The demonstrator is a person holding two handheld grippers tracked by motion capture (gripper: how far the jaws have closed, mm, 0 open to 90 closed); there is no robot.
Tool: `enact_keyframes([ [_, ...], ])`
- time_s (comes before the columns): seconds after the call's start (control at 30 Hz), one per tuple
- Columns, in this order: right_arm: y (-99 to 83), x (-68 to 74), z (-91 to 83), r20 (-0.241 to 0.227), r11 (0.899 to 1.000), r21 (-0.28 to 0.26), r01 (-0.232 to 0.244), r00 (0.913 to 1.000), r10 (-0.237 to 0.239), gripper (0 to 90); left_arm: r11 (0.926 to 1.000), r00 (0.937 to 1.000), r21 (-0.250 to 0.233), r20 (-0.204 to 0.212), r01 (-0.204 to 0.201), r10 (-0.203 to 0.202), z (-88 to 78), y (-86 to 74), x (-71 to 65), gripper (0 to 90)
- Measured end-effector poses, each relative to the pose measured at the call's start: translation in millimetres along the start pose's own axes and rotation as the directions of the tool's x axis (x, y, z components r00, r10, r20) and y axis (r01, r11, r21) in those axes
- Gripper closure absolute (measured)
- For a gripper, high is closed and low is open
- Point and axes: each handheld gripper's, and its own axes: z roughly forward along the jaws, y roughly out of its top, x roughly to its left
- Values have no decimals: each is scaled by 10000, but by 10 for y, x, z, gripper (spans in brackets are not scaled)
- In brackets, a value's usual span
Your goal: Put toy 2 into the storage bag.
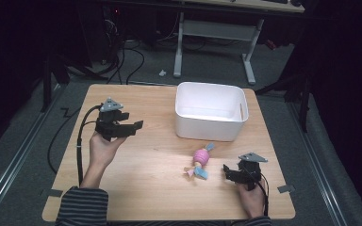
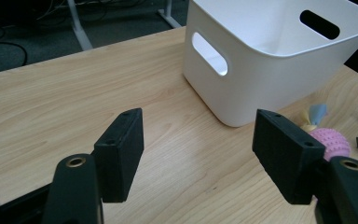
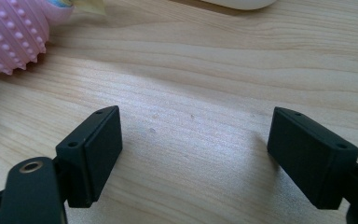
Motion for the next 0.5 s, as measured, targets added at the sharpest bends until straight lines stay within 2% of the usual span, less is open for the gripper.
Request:
enact_keyframes([
  [0.23, -3, 6, -4, -26, 10000, 12, 13, 10000, -13, 180, 9998, 9999, -199, -124, 20, -23, -69, -135, -9, 345],
  [0.5, -4, 8, -4, -41, 10000, 6, 29, 10000, -29, 180, 9993, 9996, -280, -126, 254, -258, -134, -293, 19, 344],
])
